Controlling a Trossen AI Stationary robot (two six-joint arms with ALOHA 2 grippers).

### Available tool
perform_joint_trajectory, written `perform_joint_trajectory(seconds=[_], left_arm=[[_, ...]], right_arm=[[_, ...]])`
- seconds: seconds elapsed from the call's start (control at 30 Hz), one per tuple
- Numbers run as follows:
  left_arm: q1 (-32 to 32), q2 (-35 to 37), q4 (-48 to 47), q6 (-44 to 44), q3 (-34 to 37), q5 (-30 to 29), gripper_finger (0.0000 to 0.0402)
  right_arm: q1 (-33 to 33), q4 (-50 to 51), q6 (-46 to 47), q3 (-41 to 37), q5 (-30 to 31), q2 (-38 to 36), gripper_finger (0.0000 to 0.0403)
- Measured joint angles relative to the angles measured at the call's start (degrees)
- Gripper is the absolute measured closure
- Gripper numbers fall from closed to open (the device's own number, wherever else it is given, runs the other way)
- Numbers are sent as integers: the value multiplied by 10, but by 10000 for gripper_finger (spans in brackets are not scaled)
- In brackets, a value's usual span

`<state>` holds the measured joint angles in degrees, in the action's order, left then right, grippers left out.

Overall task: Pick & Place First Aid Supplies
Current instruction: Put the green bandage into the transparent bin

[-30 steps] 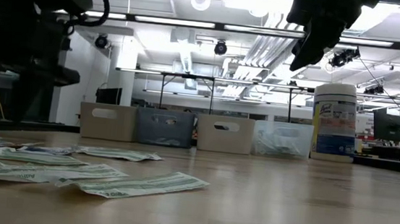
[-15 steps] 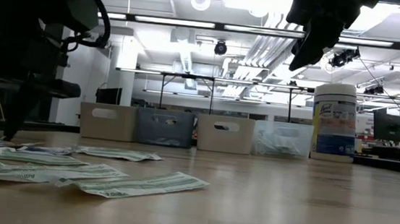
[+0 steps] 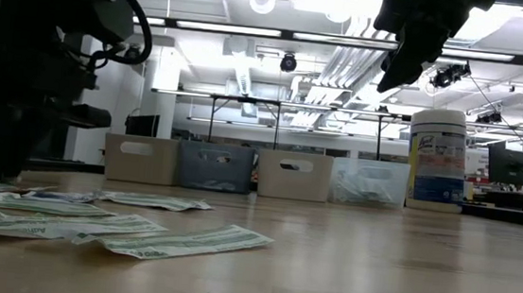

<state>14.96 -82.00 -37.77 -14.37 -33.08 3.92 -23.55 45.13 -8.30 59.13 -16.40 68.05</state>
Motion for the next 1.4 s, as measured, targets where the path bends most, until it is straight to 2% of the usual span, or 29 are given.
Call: perform_joint_trajectory(seconds=[0.13,0.33,0.53,0.67,0.87,1.07,1.27,1.4], left_arm=[[0,0,1,19,0,4,397],[0,1,-15,31,-11,12,400],[-14,29,-89,28,-50,45,402],[-33,52,-106,41,-92,27,401],[-59,75,-119,51,-170,-53,401],[-88,76,-106,52,-273,-183,401],[-116,77,4,36,-340,-327,401],[-143,77,115,4,-352,-379,401]], right_arm=[[0,0,4,0,0,0,215],[0,0,4,0,0,0,215],[0,-5,4,0,0,0,215],[0,-15,6,0,-4,0,215],[0,-40,6,0,-9,0,215],[0,-88,27,0,-31,0,215],[11,-154,51,0,-41,0,215],[26,-218,51,0,-35,0,215]])
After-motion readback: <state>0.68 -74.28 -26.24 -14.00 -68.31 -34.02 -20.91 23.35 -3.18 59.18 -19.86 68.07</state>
